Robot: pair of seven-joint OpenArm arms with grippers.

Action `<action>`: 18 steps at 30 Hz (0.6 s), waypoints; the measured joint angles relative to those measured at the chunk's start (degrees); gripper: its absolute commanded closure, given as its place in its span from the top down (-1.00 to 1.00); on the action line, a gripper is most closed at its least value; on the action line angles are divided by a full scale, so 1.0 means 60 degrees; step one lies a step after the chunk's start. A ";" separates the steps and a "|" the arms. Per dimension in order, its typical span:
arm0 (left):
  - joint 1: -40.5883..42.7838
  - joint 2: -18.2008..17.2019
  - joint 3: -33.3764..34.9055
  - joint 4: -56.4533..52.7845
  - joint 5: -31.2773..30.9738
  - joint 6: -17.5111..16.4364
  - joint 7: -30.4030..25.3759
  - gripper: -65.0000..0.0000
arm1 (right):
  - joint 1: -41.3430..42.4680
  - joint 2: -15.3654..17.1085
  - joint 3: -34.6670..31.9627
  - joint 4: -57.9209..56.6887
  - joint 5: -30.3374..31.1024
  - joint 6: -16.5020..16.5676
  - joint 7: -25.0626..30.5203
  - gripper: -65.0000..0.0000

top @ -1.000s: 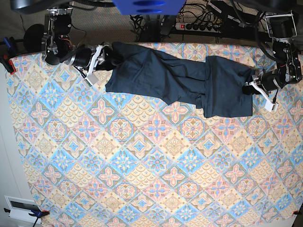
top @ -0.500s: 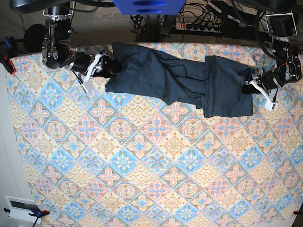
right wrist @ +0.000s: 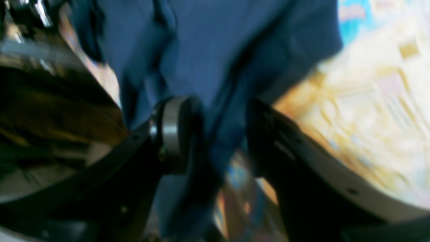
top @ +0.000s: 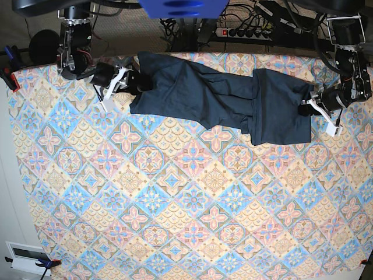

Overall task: Layout the t-shirt on the table in an organized manner, then fold the t-shirt properly
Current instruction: 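Grasp both ends of the folded shirt with both grippers, then fold the shirt end with the right gripper over toward the left gripper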

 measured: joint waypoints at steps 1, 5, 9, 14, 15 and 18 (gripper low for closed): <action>0.0004 0.0000 0.0000 0.0000 -0.0011 -0.0004 0.0000 -0.94 | 0.0007 -0.0135 0.0000 -0.0087 -0.0007 0.0004 -0.0007 -0.21; 0.0004 0.0000 0.0000 0.0000 -0.0029 0.0000 -0.0004 -0.94 | 0.0025 -0.0270 -0.0382 -0.0117 -0.0226 0.0066 0.0160 -0.21; -0.0022 -0.0004 0.0000 0.0000 -0.0007 -0.0007 0.0007 -0.94 | 0.0051 -0.0270 -0.0535 -0.0117 -0.0266 0.0069 0.0189 -0.28; -0.0025 0.0004 0.0000 0.0000 -0.0004 -0.0004 0.0007 -0.94 | 0.0055 -0.0270 -0.0554 -0.0106 -0.0372 0.0080 0.0124 -0.90; -0.0022 0.0033 -0.0004 0.0000 0.0000 -0.0004 0.0022 -0.94 | 0.0055 -0.0270 -0.0550 -0.0106 -0.0372 0.0080 0.0124 -1.00; -0.0025 0.0164 -0.0044 0.0007 0.0036 0.0004 0.0007 -0.94 | 0.0055 -0.0270 -0.0506 -0.0106 -0.0368 0.0091 0.0120 -0.98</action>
